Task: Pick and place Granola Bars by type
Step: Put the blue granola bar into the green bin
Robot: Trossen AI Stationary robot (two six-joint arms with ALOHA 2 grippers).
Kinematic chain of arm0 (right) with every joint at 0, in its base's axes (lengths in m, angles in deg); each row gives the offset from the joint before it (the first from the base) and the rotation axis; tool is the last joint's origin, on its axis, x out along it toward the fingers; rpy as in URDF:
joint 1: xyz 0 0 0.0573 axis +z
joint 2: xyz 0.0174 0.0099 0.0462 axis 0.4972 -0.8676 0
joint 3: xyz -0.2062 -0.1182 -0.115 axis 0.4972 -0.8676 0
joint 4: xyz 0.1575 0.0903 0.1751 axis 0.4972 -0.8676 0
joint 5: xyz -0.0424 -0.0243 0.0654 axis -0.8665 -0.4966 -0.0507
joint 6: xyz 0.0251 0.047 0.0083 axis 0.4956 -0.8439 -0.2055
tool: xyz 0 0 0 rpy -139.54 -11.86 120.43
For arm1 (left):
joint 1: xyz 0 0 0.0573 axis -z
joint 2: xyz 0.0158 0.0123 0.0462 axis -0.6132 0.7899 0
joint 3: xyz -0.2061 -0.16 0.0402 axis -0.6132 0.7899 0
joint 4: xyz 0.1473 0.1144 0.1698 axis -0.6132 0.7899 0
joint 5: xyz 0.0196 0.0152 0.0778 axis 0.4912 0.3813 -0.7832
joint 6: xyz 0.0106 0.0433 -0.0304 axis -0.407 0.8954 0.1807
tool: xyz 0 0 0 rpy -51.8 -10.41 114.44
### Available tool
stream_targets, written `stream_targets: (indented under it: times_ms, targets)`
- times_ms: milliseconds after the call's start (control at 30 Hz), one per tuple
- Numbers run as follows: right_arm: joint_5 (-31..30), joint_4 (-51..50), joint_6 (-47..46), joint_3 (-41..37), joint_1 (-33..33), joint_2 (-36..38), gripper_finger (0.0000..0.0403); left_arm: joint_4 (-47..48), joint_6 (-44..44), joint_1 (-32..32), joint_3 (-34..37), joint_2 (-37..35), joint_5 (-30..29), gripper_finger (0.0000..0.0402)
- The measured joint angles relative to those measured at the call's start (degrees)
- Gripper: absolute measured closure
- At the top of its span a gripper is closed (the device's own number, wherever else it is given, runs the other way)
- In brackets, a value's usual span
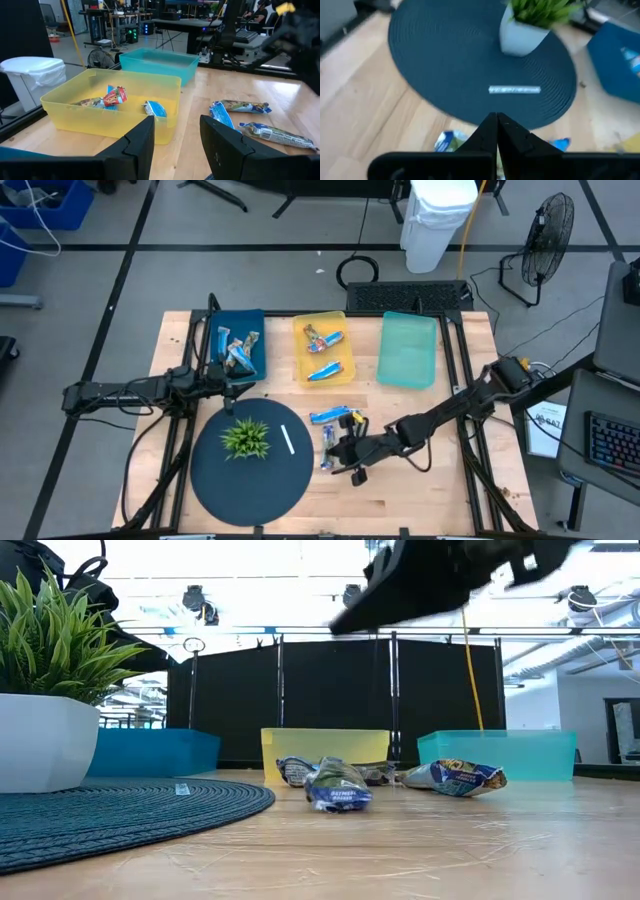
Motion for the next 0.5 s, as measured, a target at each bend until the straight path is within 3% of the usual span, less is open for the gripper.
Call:
stream_targets:
  times_ms: [267, 367, 500]
  targets:
    - [5.9, -4.5, -4.6, 0.0, -0.8, 2.8, 0.0386, 0.0, 0.0, 0.0, 0.0, 0.0, 0.0, 0.024]
    - [7.7, -4.4, -4.5, 0.0, -0.9, 1.0, 0.0345, 0.0, 0.0, 0.0, 0.0, 0.0, 0.0, 0.024]
    - [7.7, -4.1, -3.5, 0.0, -0.8, -3.2, 0.0262, 0.0, 0.0, 0.0, 0.0, 0.0, 0.0, 0.024]
